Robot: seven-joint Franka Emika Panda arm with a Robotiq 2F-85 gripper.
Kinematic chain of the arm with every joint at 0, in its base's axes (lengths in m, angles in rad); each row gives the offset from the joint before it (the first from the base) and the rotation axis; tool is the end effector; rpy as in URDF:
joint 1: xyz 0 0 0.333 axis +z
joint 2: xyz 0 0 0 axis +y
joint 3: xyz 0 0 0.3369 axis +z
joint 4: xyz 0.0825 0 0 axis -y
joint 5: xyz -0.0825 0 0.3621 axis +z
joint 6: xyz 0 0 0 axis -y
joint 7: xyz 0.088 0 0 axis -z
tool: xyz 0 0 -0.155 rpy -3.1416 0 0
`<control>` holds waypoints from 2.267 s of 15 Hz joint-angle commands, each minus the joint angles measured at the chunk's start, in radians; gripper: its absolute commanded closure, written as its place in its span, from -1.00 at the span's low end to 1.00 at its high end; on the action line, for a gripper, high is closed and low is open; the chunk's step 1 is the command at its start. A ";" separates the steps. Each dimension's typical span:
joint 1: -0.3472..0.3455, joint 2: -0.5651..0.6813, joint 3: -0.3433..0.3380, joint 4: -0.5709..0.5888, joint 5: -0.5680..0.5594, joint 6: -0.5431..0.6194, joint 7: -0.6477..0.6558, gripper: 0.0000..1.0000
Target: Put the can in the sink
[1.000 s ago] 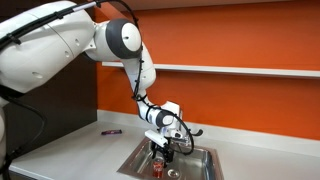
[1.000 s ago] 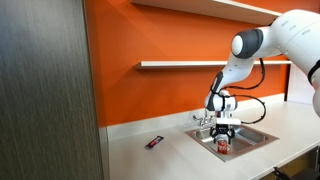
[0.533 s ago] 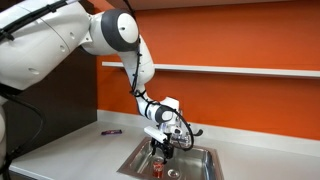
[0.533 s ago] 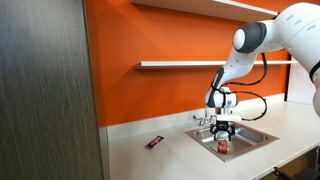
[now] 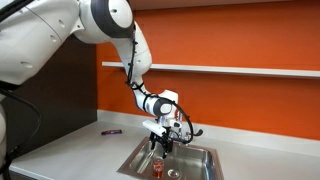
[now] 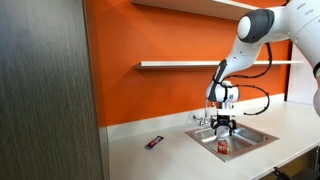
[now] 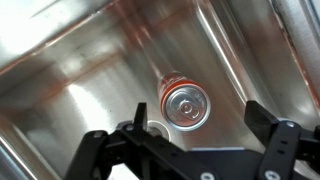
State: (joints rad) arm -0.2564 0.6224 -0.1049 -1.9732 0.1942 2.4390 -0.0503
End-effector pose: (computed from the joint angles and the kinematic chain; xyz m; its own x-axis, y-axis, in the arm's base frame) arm 0.5498 -0.2022 0.1270 0.8902 -0.4303 -0.1493 -0.4412 -0.8961 -0.0481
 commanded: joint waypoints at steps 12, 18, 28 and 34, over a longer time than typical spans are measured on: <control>0.095 -0.234 0.006 -0.241 -0.115 0.000 -0.010 -1.00; 0.123 -0.363 0.013 -0.411 -0.110 0.009 -0.015 -1.00; 0.167 -0.544 0.013 -0.621 -0.131 -0.019 0.006 -1.00; 0.167 -0.531 0.012 -0.614 -0.128 -0.014 -0.003 -1.00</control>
State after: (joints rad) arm -0.0850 0.0912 -0.0964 -2.5890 0.0676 2.4274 -0.0537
